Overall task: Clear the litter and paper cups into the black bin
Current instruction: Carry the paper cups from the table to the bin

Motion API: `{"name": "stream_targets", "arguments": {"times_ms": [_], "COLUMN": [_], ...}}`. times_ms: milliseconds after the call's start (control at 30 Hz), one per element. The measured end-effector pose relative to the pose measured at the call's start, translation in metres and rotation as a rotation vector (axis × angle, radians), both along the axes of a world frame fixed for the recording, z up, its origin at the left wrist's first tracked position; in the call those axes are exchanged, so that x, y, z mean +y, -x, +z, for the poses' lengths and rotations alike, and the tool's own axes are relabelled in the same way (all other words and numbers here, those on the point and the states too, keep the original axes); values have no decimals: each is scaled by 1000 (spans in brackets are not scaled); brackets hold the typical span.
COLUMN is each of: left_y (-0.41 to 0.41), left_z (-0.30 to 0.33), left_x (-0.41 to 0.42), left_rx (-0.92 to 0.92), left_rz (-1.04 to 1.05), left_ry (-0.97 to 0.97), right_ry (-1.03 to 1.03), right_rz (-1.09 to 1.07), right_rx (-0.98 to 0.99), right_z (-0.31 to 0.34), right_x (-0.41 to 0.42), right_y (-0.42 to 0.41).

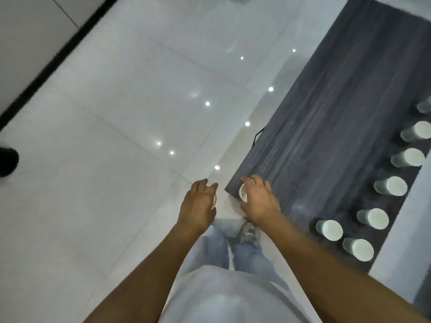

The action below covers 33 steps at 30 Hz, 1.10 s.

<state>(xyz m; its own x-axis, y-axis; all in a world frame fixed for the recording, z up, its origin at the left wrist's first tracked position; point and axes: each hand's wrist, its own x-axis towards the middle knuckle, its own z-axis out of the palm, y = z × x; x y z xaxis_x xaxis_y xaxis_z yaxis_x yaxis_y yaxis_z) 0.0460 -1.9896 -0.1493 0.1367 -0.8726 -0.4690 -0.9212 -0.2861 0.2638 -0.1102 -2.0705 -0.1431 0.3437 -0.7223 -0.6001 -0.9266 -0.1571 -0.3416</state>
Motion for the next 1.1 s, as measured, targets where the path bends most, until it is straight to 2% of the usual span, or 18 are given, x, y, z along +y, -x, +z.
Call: {"name": "stream_targets", "arguments": {"times_ms": [333, 667, 867, 1100], "left_y": [-157, -353, -436, -566], "left_z": [39, 63, 71, 64], "left_x": [140, 301, 329, 322], "left_rx": [19, -7, 10, -4], "left_rz": [530, 840, 960, 1064], "left_ry": [36, -11, 23, 77], "right_ry": [38, 84, 110, 105], "right_rz": [536, 887, 973, 1041], "right_rx": [-31, -130, -142, -100], "right_z": [37, 55, 59, 46], "right_x": [69, 189, 206, 189], "right_y": [-203, -448, -547, -690]}}
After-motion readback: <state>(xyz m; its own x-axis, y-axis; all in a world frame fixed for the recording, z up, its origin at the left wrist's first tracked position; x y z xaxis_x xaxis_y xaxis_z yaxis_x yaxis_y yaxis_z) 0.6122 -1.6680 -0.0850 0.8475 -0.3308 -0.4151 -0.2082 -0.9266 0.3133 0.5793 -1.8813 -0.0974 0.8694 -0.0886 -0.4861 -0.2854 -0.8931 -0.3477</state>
